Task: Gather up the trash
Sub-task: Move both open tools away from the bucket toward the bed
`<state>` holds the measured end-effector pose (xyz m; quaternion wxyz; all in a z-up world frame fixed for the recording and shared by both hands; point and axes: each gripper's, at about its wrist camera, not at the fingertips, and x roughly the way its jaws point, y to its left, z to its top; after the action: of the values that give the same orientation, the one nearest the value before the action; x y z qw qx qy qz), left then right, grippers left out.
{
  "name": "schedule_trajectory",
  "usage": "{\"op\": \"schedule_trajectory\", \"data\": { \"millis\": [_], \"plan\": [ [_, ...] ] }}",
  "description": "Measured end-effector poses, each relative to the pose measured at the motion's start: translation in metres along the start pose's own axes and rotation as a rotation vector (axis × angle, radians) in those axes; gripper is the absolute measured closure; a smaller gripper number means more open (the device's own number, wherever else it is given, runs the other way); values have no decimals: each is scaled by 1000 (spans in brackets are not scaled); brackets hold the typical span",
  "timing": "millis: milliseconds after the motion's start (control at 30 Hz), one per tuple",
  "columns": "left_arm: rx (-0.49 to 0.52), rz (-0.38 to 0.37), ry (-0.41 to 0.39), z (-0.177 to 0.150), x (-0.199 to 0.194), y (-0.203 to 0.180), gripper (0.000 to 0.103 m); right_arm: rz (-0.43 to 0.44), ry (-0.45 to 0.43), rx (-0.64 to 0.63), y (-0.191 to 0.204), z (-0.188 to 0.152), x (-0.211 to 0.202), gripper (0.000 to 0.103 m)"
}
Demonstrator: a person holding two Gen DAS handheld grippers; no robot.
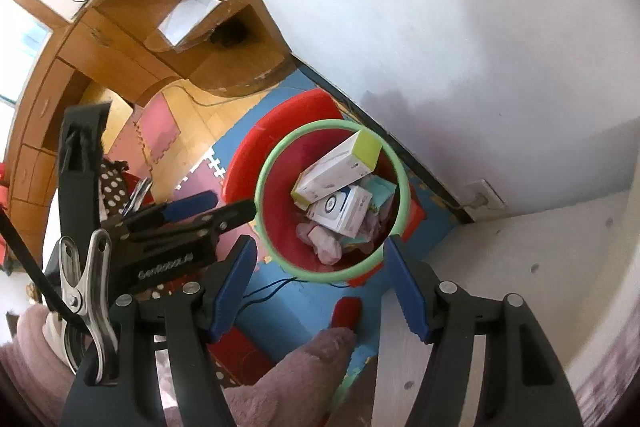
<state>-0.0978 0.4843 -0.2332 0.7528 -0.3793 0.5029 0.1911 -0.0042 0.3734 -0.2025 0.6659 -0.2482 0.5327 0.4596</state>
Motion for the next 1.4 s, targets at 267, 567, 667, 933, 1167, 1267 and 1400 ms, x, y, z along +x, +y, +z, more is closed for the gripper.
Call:
{"op": "schedule_trajectory", "data": {
  "millis": [267, 567, 667, 933, 1167, 1267, 1400],
  "plan": [
    [53, 1, -50, -16, -40, -32, 42, 59, -90, -6, 9, -41, -45, 35],
    [91, 11, -116, -39, -99, -80, 42, 126, -196, -8, 5, -88, -113, 35],
    [124, 30, -130, -50, -115, -101, 42, 163, -238, 5, -1, -104, -138, 35],
    [190, 45, -162, -88, -141, -160, 42, 179, -333, 17, -22, -153, -190, 35],
    [195, 31, -159, -119, -143, -204, 42, 193, -366, 56, -58, -199, -222, 35],
    [203, 33, -164, -134, -144, -225, 42, 191, -378, 67, -74, -214, -233, 35],
    [216, 35, -168, -153, -141, -253, 42, 189, -397, 84, -99, -242, -251, 35]
  ]
}}
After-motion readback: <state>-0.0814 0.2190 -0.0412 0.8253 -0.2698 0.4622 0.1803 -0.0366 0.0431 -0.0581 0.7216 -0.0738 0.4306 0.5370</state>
